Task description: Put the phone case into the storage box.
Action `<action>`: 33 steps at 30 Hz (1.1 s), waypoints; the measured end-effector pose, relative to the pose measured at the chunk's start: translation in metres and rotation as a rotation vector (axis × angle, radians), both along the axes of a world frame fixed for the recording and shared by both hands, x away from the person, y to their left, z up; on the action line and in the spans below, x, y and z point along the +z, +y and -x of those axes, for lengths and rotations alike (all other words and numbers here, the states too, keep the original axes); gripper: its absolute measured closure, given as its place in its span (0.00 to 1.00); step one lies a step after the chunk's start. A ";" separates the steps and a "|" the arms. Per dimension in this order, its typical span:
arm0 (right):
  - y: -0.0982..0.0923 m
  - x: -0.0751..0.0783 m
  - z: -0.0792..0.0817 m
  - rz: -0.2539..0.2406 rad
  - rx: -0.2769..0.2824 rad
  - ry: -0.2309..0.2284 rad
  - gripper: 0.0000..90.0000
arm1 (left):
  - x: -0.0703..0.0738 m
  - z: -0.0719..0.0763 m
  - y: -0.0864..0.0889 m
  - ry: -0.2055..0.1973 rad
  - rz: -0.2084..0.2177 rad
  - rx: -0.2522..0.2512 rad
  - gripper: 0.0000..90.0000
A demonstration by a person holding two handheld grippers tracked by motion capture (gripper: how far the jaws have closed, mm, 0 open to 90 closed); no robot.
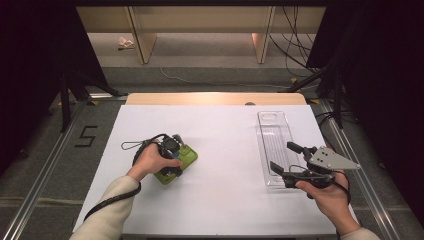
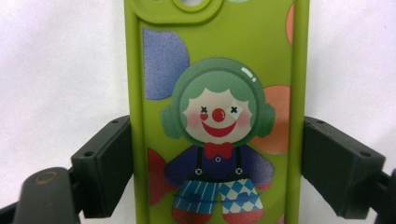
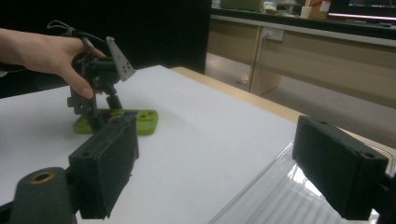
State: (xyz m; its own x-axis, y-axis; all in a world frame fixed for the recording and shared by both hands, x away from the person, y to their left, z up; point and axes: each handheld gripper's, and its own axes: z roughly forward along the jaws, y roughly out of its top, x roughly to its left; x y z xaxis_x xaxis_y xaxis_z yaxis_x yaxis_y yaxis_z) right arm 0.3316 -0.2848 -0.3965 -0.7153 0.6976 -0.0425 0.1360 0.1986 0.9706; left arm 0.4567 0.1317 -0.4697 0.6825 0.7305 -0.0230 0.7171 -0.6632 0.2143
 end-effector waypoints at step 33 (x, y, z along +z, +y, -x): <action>0.000 0.000 0.000 0.000 0.001 0.000 0.17 | 0.011 0.007 0.002 -0.047 0.074 0.004 0.18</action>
State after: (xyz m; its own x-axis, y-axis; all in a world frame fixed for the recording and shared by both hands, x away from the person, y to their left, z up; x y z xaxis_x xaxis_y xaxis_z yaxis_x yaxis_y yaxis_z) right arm 0.3316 -0.2853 -0.3965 -0.7156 0.6972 -0.0423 0.1359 0.1984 0.9706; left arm 0.4500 0.1340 -0.4588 0.6810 0.7309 -0.0451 0.7078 -0.6412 0.2963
